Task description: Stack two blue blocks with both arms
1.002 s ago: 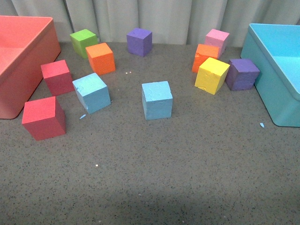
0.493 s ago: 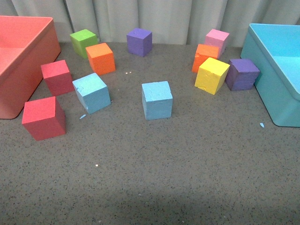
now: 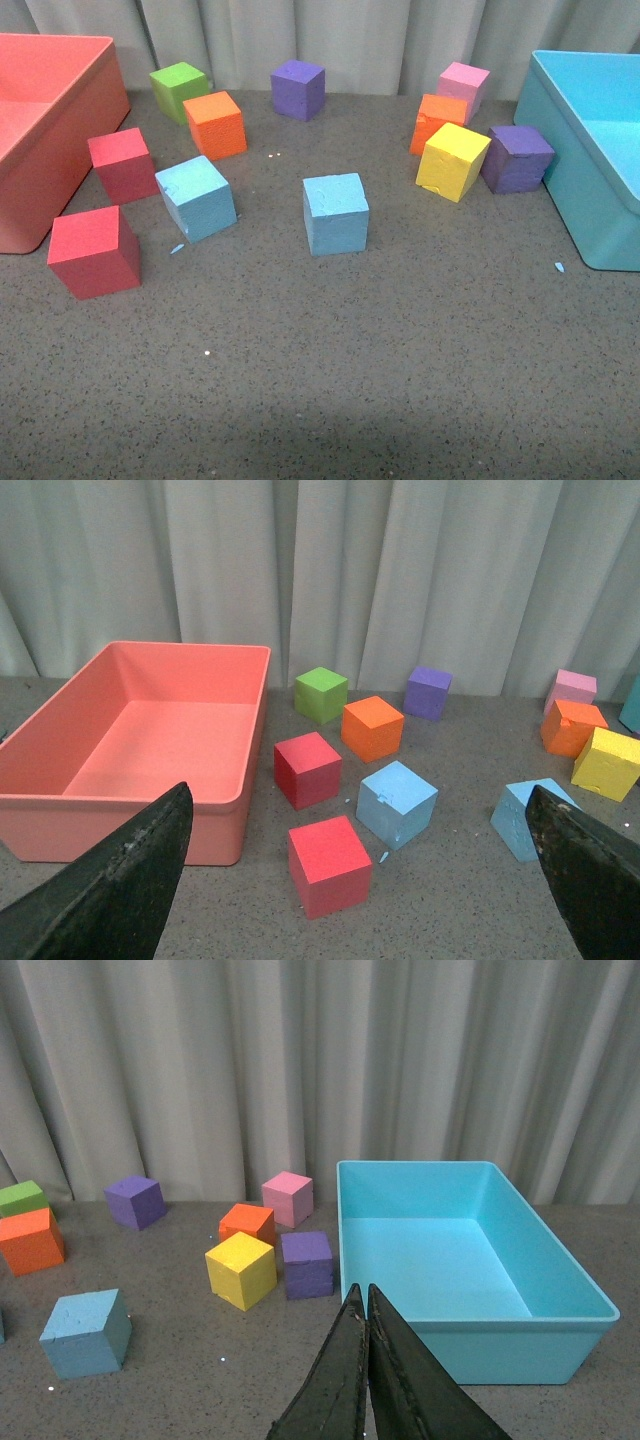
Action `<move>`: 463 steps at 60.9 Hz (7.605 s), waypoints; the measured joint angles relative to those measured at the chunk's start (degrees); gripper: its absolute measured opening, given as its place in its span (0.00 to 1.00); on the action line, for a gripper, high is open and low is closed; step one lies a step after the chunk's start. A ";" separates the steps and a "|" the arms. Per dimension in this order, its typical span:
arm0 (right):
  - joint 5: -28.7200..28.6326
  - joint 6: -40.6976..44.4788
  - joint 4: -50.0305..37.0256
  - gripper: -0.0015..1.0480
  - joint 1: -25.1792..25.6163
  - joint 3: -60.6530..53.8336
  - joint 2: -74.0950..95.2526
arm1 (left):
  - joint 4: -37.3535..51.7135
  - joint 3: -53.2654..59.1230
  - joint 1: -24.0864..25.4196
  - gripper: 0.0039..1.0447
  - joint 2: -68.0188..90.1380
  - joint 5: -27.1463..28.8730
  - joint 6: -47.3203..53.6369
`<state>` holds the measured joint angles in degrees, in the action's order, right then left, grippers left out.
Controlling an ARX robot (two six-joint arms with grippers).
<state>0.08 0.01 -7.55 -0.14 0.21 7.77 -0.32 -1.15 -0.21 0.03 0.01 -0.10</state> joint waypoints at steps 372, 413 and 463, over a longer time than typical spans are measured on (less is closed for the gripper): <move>-0.11 0.00 7.52 0.91 0.00 -0.02 -7.56 | 61.11 -37.51 -18.10 0.27 97.39 18.16 -2.16; -0.13 0.00 7.52 0.91 0.00 -0.02 -7.56 | 58.58 -4.61 -5.42 0.03 64.89 5.35 -0.37; -0.15 0.00 7.52 0.91 0.00 -0.02 -7.56 | 28.48 0.04 0.04 0.03 28.33 0.11 -0.33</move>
<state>-0.08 0.01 -0.03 -0.14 0.19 0.21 28.16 -1.10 -0.16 28.36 0.12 -0.43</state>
